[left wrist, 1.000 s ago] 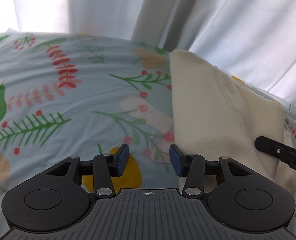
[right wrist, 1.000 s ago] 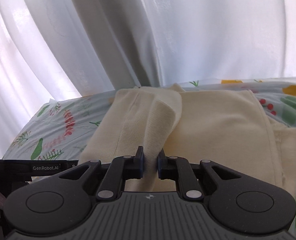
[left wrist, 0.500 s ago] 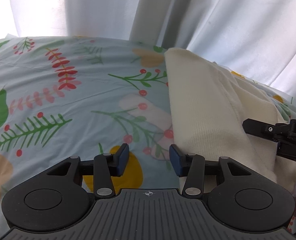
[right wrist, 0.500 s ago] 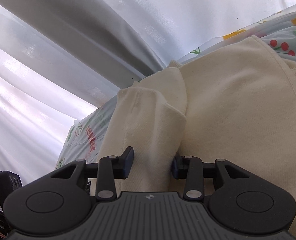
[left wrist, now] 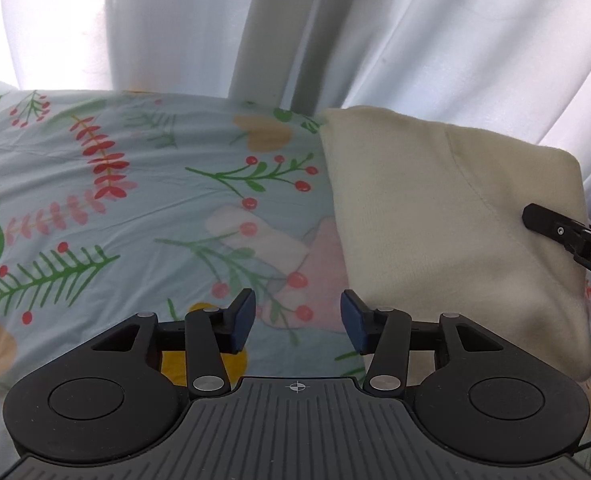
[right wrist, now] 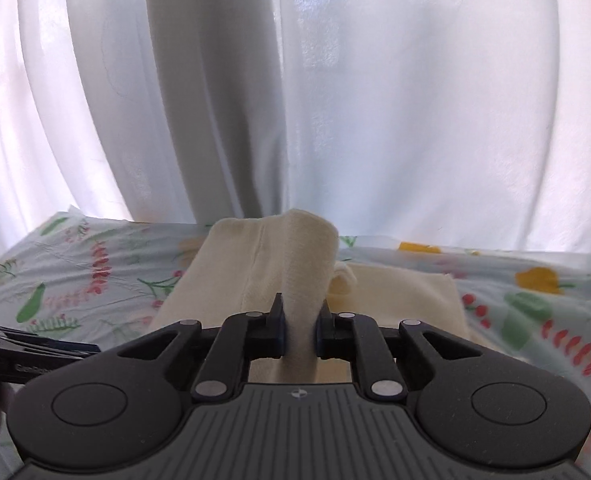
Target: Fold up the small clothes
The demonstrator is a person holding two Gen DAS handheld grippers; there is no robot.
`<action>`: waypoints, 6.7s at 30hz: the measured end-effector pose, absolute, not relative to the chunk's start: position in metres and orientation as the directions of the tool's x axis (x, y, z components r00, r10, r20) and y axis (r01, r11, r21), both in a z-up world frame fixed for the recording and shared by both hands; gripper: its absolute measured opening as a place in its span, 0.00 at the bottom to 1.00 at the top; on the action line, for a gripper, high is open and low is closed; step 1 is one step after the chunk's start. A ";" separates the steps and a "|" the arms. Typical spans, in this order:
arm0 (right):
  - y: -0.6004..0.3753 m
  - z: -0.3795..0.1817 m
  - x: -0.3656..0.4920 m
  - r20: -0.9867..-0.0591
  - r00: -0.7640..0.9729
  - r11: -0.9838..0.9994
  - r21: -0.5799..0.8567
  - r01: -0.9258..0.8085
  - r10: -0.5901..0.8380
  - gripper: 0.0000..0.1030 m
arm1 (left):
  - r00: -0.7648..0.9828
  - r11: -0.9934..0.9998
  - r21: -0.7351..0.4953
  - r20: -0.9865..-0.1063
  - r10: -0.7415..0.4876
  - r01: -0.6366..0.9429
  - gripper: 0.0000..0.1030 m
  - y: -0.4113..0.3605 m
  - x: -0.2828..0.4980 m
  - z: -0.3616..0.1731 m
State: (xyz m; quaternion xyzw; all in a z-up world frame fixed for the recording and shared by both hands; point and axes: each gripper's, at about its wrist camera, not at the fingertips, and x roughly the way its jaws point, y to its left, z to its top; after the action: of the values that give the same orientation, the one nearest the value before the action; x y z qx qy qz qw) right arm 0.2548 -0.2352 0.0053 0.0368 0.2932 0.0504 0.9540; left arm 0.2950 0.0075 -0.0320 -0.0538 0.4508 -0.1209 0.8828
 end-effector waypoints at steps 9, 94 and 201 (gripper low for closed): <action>-0.275 -0.033 0.243 -0.628 0.773 0.995 -0.031 0.095 -0.094 0.13 | 0.505 0.948 -0.194 -0.809 -0.301 0.253 0.51 -0.027 0.292 -0.047; -0.322 -0.037 0.163 -0.624 0.781 0.985 0.123 0.119 -0.017 0.58 | 0.671 0.972 -0.007 -0.722 -0.168 0.235 0.61 -0.023 0.296 -0.021; -0.248 -0.011 0.230 -0.617 0.773 0.988 0.134 -0.079 0.146 0.33 | 0.653 0.978 -0.157 -0.728 -0.210 0.139 0.62 0.020 0.300 -0.009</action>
State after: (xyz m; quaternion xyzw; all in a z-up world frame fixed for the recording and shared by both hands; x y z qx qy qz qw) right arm 0.2301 -0.2481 -0.0109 0.0504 0.3313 0.0598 0.9403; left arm 0.2996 0.0202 -0.0091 -0.0437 0.4053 -0.0959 0.9081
